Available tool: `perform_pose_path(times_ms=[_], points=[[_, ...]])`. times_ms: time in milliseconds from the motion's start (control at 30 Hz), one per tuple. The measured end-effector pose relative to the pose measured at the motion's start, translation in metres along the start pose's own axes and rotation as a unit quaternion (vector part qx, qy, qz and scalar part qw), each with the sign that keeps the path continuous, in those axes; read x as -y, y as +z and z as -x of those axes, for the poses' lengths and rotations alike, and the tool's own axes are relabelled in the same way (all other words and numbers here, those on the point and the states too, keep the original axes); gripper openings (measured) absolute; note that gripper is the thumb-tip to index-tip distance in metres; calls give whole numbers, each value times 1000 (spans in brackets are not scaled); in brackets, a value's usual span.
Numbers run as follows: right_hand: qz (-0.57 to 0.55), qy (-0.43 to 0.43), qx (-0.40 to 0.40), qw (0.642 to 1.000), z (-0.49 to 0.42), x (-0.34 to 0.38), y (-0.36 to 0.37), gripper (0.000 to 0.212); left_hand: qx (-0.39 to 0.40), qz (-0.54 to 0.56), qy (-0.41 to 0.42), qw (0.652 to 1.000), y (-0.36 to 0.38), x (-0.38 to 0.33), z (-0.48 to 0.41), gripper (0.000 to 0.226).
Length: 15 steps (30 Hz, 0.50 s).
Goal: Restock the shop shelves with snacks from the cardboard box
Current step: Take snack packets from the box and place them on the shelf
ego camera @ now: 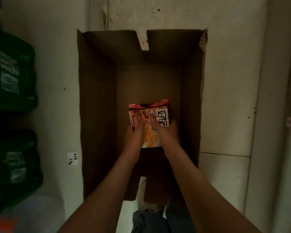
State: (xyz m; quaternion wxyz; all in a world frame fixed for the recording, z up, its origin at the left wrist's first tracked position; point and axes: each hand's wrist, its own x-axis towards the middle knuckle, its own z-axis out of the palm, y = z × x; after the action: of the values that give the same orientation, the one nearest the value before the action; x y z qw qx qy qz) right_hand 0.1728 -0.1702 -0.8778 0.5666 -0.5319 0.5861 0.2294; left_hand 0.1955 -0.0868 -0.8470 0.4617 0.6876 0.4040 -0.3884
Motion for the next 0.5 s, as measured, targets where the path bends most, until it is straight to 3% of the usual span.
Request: perform_pose_path(times_ms=[200, 367, 500], points=[[93, -109, 57, 988, 104, 60, -28, 76, -54, 45, 40, 997, -40, -57, 103, 51], [96, -165, 77, 979, 208, 125, -71, 65, -38, 56, 100, 993, -65, -115, 207, 49], [64, -210, 55, 974, 302, 173, -116, 68, 3, 56, 170, 984, -81, -166, 308, 25]])
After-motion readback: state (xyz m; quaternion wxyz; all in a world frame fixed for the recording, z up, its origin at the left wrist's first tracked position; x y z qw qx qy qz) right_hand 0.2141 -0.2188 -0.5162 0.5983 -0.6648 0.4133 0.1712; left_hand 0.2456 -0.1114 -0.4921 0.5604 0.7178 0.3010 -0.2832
